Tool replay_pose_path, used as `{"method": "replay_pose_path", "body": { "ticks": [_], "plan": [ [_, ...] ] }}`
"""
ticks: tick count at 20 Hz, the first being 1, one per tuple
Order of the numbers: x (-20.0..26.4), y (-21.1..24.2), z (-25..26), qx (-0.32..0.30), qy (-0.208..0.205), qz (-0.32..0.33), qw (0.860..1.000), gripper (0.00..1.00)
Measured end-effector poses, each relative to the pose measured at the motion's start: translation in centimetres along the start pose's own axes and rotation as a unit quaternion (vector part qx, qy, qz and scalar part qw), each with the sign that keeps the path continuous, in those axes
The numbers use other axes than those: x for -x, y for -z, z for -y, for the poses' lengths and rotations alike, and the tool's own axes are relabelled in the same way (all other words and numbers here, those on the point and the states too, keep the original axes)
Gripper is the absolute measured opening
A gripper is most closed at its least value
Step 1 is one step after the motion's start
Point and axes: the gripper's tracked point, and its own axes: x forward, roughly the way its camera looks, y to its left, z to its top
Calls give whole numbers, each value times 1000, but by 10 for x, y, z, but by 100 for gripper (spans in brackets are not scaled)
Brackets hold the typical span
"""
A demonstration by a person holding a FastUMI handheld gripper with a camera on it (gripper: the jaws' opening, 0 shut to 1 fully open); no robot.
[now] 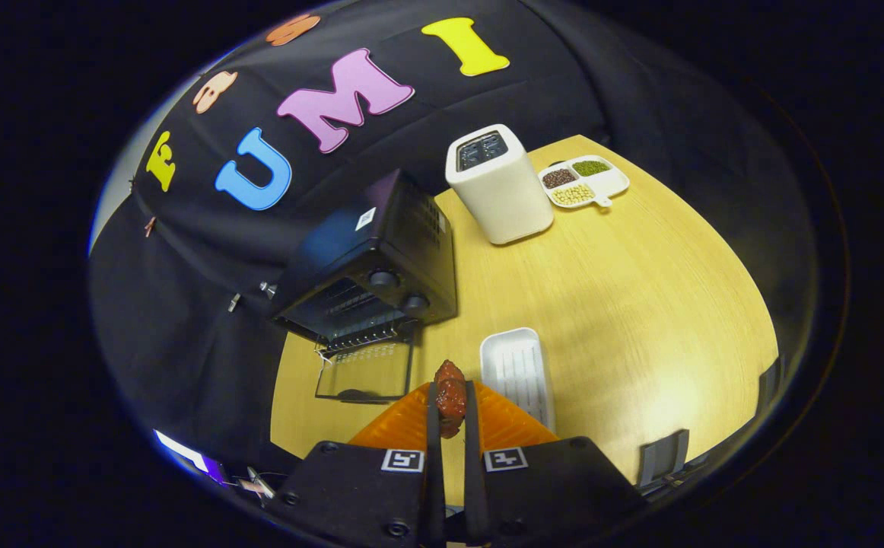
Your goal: Open the toaster oven, put the food inside, and close the toaster oven door.
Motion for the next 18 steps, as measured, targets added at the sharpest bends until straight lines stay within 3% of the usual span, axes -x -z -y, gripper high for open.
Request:
{"method": "replay_pose_path", "body": {
  "ticks": [10, 18],
  "plan": [
    [-25, 34, -123, -43, -24, 58, 997, 14],
    [-97, 27, -173, -81, -57, 86, 991, 14]
  ]
}}
